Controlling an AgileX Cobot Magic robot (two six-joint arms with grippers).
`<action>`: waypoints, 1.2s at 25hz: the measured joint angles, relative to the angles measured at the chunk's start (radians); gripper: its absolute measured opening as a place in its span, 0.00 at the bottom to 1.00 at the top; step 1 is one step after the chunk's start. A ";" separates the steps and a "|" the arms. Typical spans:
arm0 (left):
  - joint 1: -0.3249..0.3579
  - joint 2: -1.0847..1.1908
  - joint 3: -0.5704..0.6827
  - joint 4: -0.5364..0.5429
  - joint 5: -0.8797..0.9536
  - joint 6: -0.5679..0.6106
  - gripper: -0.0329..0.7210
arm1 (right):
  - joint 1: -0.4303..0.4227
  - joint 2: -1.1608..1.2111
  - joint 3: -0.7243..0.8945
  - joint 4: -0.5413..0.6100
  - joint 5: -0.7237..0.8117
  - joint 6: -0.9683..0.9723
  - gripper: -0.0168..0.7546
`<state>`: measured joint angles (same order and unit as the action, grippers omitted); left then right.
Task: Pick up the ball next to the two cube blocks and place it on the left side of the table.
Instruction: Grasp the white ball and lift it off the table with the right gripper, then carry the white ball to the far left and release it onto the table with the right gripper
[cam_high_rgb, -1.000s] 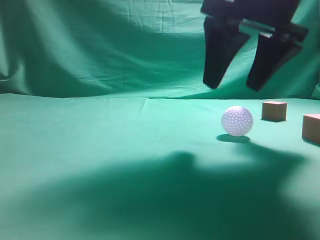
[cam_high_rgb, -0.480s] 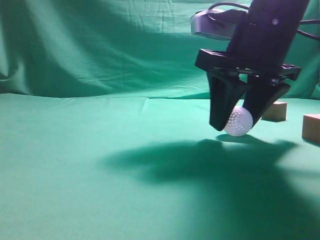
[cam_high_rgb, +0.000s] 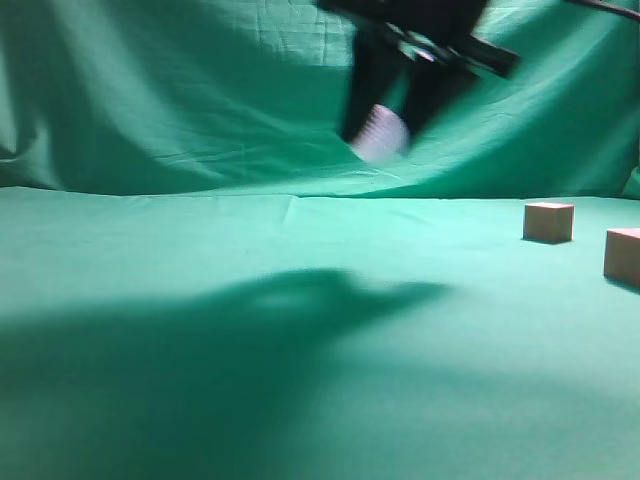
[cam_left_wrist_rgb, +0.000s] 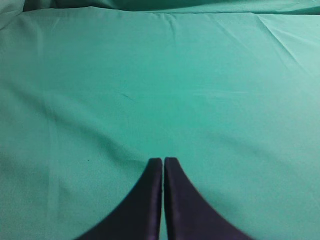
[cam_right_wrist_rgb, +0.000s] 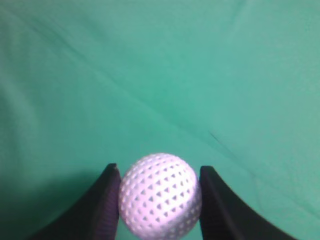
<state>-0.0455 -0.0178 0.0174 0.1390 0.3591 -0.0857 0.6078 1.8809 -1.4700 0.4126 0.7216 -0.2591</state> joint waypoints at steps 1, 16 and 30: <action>0.000 0.000 0.000 0.000 0.000 0.000 0.04 | 0.025 0.028 -0.056 0.013 -0.006 0.000 0.43; 0.000 0.000 0.000 0.000 0.000 0.000 0.04 | 0.291 0.692 -0.832 0.033 -0.190 -0.112 0.43; 0.000 0.000 0.000 0.000 0.000 0.000 0.04 | 0.319 0.791 -0.862 0.050 -0.334 -0.252 0.58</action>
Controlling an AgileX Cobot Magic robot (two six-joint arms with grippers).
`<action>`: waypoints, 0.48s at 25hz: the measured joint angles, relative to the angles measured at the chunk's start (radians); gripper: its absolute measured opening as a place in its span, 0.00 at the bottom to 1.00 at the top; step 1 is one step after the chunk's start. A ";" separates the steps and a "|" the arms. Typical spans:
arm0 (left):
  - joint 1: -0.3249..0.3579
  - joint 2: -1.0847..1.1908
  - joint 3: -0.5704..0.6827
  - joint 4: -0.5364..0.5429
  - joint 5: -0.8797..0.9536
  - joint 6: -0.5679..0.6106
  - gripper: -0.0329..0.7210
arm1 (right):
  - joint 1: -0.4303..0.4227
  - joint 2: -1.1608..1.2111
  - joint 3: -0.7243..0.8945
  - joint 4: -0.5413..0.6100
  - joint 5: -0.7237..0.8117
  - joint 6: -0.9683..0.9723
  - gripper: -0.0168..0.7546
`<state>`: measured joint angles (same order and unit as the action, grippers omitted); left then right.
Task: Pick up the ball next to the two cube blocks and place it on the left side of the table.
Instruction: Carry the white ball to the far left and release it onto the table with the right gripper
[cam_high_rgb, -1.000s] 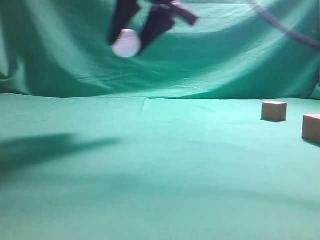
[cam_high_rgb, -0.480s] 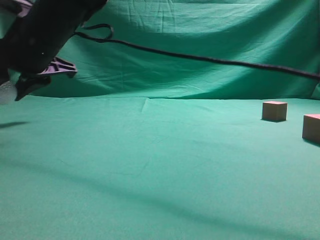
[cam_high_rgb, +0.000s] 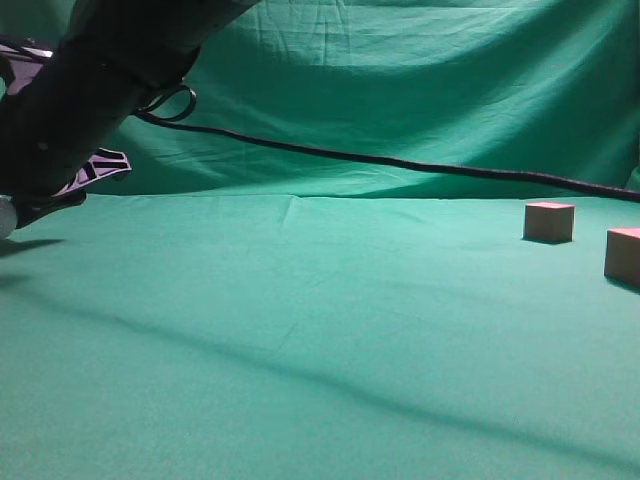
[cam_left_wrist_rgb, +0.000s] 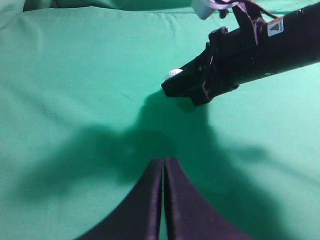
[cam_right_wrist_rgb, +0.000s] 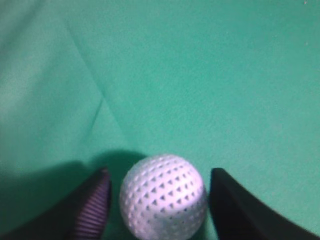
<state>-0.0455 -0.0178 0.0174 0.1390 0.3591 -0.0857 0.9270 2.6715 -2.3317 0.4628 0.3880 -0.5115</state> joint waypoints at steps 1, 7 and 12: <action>0.000 0.000 0.000 0.000 0.000 0.000 0.04 | 0.000 0.001 0.000 0.000 0.004 0.000 0.64; 0.000 0.000 0.000 0.000 0.000 0.000 0.04 | -0.019 -0.034 0.000 0.002 0.039 -0.002 0.76; 0.000 0.000 0.000 0.000 0.000 0.000 0.04 | -0.079 -0.204 0.000 0.000 0.302 0.002 0.71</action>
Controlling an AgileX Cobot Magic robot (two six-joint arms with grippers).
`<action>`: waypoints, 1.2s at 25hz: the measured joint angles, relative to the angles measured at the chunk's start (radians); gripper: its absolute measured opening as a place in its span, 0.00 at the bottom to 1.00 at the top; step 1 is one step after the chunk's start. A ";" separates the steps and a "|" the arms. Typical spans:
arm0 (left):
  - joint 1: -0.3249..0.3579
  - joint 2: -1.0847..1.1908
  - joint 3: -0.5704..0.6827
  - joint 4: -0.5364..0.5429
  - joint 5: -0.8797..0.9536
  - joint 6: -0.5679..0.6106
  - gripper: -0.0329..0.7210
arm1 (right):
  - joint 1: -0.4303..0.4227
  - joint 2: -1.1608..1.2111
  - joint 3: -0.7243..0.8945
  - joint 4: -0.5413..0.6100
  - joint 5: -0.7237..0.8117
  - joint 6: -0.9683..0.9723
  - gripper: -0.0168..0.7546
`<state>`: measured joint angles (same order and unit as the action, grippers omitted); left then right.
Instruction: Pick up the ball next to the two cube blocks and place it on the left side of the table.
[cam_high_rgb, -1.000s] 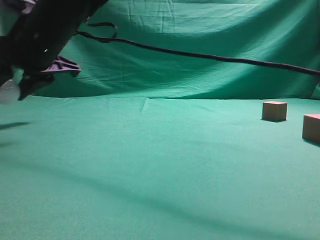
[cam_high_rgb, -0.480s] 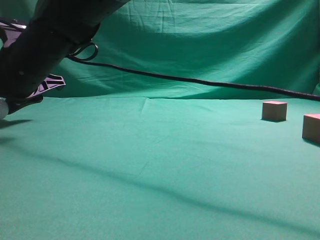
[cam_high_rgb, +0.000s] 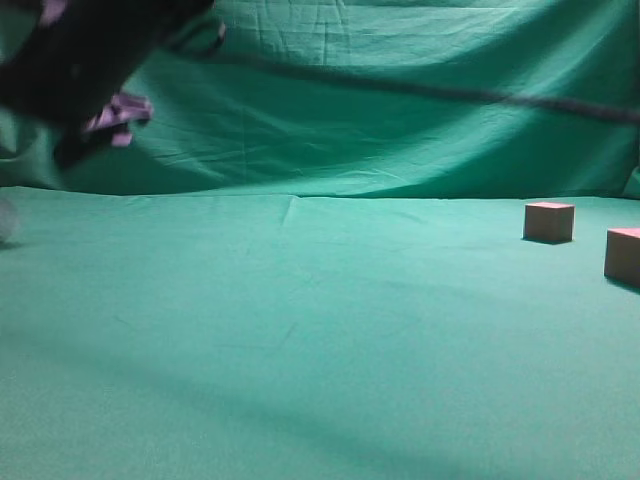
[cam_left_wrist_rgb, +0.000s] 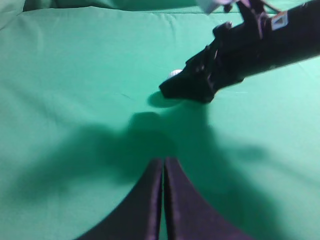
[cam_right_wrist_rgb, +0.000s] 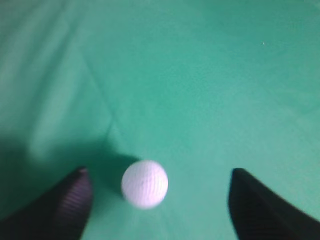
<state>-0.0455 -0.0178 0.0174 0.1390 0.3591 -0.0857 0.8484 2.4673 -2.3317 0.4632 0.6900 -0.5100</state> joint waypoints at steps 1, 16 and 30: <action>0.000 0.000 0.000 0.000 0.000 0.000 0.04 | -0.014 -0.047 0.000 -0.002 0.071 0.003 0.65; 0.000 0.000 0.000 0.000 0.000 0.000 0.04 | -0.229 -0.651 0.136 -0.287 0.569 0.374 0.02; 0.000 0.000 0.000 0.000 0.000 0.000 0.04 | -0.248 -1.467 1.202 -0.342 0.174 0.390 0.02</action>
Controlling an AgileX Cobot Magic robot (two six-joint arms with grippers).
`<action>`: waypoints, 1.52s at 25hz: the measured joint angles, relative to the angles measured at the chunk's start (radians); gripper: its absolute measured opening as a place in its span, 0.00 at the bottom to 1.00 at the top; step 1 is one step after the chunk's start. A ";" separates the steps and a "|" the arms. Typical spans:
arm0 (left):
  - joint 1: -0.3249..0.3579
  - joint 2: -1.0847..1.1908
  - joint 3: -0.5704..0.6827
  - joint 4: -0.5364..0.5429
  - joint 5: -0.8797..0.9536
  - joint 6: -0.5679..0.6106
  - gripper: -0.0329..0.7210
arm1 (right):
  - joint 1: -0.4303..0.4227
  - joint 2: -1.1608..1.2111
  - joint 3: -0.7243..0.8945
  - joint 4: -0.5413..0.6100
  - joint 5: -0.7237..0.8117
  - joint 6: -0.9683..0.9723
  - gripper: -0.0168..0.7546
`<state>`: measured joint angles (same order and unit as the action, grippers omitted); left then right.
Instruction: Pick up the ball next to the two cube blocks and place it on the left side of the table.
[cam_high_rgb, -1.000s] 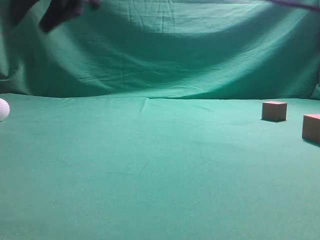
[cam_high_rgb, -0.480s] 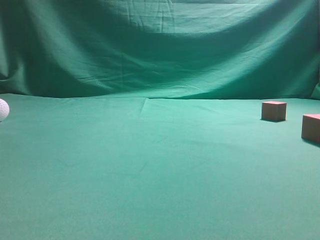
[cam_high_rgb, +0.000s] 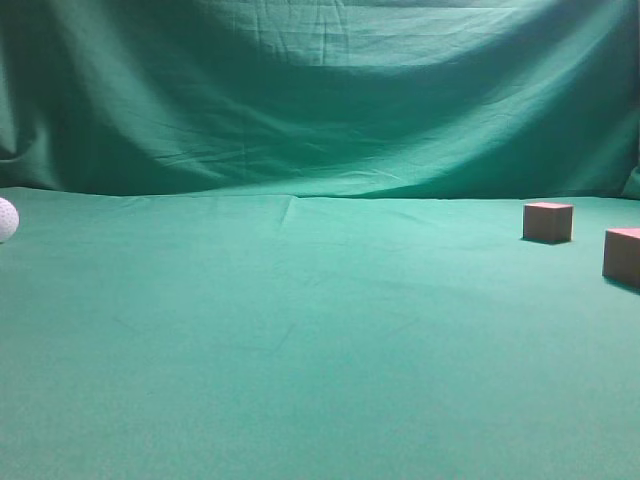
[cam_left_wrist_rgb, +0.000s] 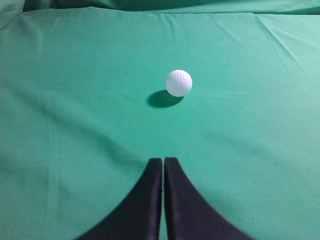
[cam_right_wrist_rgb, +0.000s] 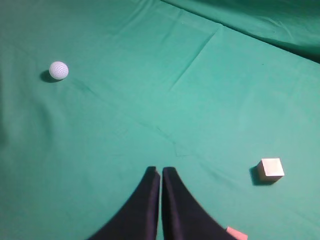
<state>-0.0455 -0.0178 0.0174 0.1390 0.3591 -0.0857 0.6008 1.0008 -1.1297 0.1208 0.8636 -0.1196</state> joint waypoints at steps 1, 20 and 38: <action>0.000 0.000 0.000 0.000 0.000 0.000 0.04 | 0.000 -0.041 0.060 0.000 -0.031 0.000 0.02; 0.000 0.000 0.000 0.000 0.000 0.000 0.04 | 0.000 -0.502 0.354 -0.214 0.296 0.193 0.02; 0.000 0.000 0.000 0.000 0.000 0.000 0.04 | -0.471 -0.867 0.940 -0.205 -0.489 0.226 0.02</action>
<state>-0.0455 -0.0178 0.0174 0.1390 0.3591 -0.0857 0.1302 0.1337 -0.1897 -0.0841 0.3743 0.1063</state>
